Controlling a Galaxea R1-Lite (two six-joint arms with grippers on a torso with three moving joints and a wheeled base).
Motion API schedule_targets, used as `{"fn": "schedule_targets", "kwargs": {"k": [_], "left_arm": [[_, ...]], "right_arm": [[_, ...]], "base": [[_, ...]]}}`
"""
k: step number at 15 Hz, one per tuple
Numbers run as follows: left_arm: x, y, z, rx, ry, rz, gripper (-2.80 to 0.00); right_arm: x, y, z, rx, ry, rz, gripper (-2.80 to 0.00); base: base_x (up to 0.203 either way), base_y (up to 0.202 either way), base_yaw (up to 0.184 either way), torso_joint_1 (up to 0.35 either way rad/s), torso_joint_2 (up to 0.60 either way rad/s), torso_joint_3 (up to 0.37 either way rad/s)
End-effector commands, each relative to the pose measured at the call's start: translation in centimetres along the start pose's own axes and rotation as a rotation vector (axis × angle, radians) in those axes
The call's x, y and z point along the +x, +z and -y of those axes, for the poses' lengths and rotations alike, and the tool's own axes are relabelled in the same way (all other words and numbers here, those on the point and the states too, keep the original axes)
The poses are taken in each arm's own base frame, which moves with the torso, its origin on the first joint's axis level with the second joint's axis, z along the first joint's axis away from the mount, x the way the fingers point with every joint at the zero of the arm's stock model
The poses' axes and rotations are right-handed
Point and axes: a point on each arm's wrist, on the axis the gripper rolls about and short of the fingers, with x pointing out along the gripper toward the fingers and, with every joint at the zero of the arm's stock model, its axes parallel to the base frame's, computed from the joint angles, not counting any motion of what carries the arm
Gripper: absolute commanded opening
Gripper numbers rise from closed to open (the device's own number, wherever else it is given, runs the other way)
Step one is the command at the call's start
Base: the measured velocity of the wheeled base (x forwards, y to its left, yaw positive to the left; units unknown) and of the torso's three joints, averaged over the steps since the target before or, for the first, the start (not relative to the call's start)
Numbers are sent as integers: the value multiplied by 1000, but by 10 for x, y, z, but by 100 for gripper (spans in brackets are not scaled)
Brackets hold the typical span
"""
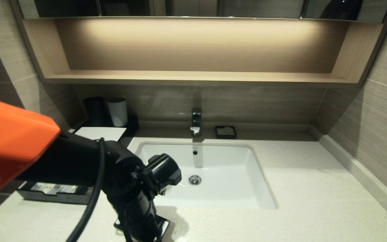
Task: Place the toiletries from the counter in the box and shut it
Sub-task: Pick up the bathroom toiletry, then place the bathroom toiletry into the drawer
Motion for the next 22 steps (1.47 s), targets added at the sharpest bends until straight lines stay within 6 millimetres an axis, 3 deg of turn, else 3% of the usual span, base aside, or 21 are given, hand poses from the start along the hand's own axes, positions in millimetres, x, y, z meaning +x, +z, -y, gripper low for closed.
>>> {"fn": "schedule_targets", "kwargs": {"k": [1, 5, 8, 9, 13, 18, 20, 22], "left_arm": [[0, -1, 0, -2, 1, -4, -280], [-11, 2, 0, -1, -20, 95, -280], [-52, 11, -2, -86, 37, 320, -280], [-60, 14, -13, -135, 78, 361, -280], [-86, 24, -97, -356, 214, 437, -280], [-104, 1, -208, -542, 358, 445, -280], [-110, -6, -232, -543, 351, 454, -280], [-100, -3, -238, -536, 325, 428, -280]], "right_arm": [[0, 0, 0, 1, 0, 2, -280], [0, 0, 0, 1, 0, 0, -280], [0, 0, 0, 1, 0, 2, -280], [0, 0, 0, 1, 0, 0, -280], [0, 0, 0, 1, 0, 0, -280], [0, 0, 0, 1, 0, 1, -280], [0, 0, 0, 1, 0, 0, -280], [0, 0, 0, 1, 0, 0, -280]], "base": [[0, 0, 0, 0, 0, 0], [0, 0, 0, 0, 0, 0], [0, 0, 0, 0, 0, 0], [0, 0, 0, 0, 0, 0], [0, 0, 0, 0, 0, 0], [0, 0, 0, 0, 0, 0], [0, 0, 0, 0, 0, 0], [0, 0, 0, 0, 0, 0]]}}
